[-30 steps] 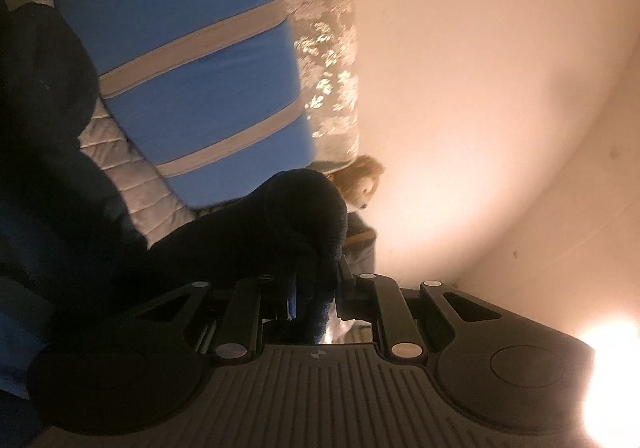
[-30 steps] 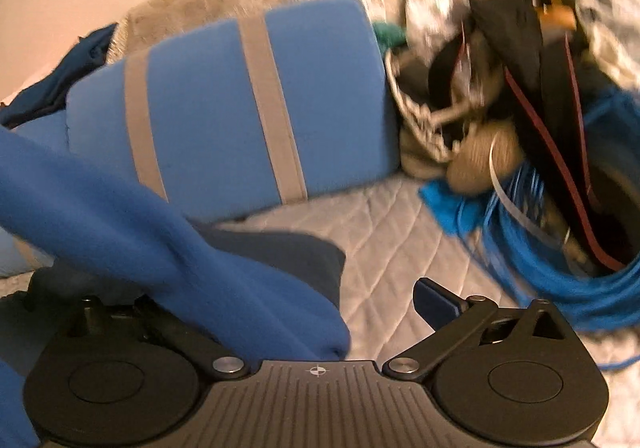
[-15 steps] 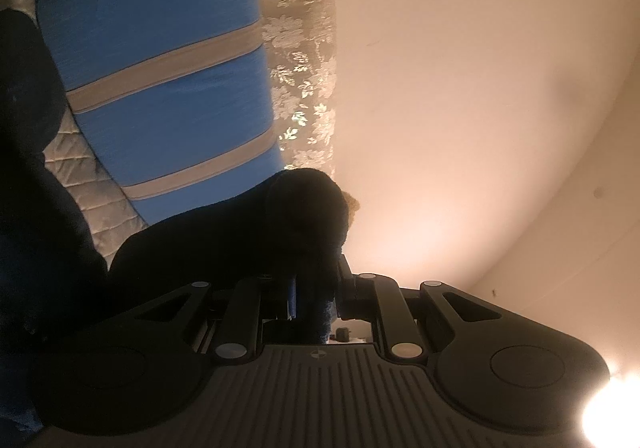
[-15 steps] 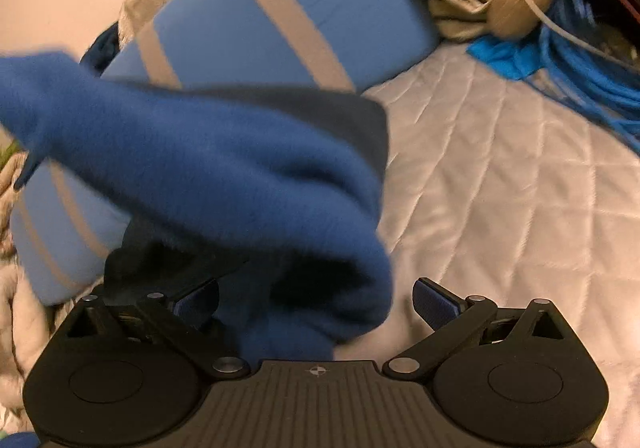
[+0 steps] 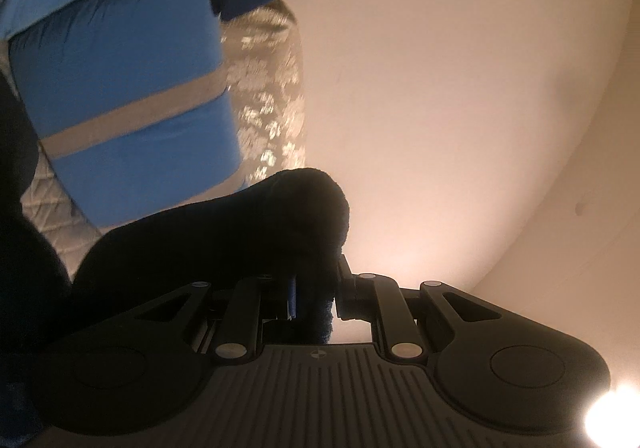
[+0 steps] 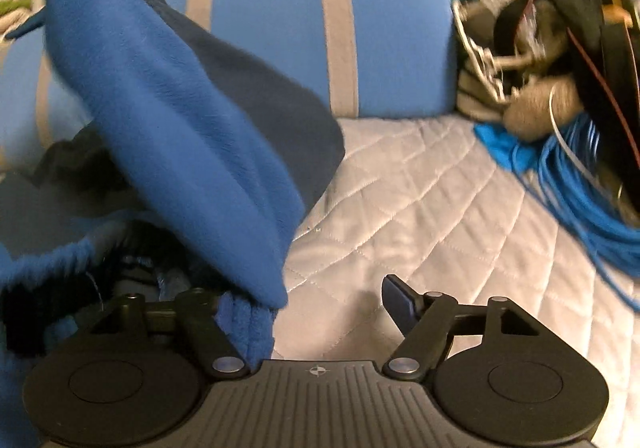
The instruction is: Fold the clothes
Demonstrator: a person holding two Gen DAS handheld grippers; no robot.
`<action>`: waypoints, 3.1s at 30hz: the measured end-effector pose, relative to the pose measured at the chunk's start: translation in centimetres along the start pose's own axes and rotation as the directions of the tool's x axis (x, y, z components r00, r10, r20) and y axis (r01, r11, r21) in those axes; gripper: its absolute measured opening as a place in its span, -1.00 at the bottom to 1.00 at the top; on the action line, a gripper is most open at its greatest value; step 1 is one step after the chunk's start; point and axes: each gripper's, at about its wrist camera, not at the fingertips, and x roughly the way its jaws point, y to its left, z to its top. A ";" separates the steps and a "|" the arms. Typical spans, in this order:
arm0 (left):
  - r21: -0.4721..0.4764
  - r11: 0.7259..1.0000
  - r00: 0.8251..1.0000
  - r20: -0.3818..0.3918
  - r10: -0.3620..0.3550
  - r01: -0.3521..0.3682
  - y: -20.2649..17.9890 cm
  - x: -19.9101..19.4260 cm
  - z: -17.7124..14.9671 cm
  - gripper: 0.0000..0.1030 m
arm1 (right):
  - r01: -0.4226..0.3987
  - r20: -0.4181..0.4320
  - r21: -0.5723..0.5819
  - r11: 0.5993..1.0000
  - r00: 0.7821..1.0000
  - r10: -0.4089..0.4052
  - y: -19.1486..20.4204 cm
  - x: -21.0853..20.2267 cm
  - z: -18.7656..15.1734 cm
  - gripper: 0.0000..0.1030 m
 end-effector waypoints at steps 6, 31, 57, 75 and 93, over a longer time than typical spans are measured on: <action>0.000 1.000 0.997 0.071 0.025 -0.025 -0.8 -0.9 2.0 -0.68 | 0.030 0.050 -0.115 0.993 0.998 -0.025 0.8 -0.5 -0.5 0.42; -0.001 0.996 0.996 -0.014 -0.086 0.086 -1.7 0.0 -0.7 -0.68 | -0.085 0.054 -0.139 0.987 0.994 0.094 1.2 -2.0 2.8 0.30; 0.004 0.991 0.990 -0.038 -0.136 0.136 -1.1 -0.7 -0.4 -0.68 | -0.054 0.043 -0.185 0.981 0.997 0.063 0.7 -3.6 1.6 -0.04; 0.279 0.944 0.982 -0.010 0.189 -0.179 4.1 -14.1 7.7 -0.68 | -0.102 0.013 0.112 0.988 0.995 0.101 -1.4 -2.8 2.4 -0.79; 0.452 0.652 0.657 -0.172 0.734 -0.609 18.8 -22.1 5.6 -0.66 | -0.095 -0.086 0.199 0.975 0.990 0.114 -2.5 -1.6 1.8 -0.75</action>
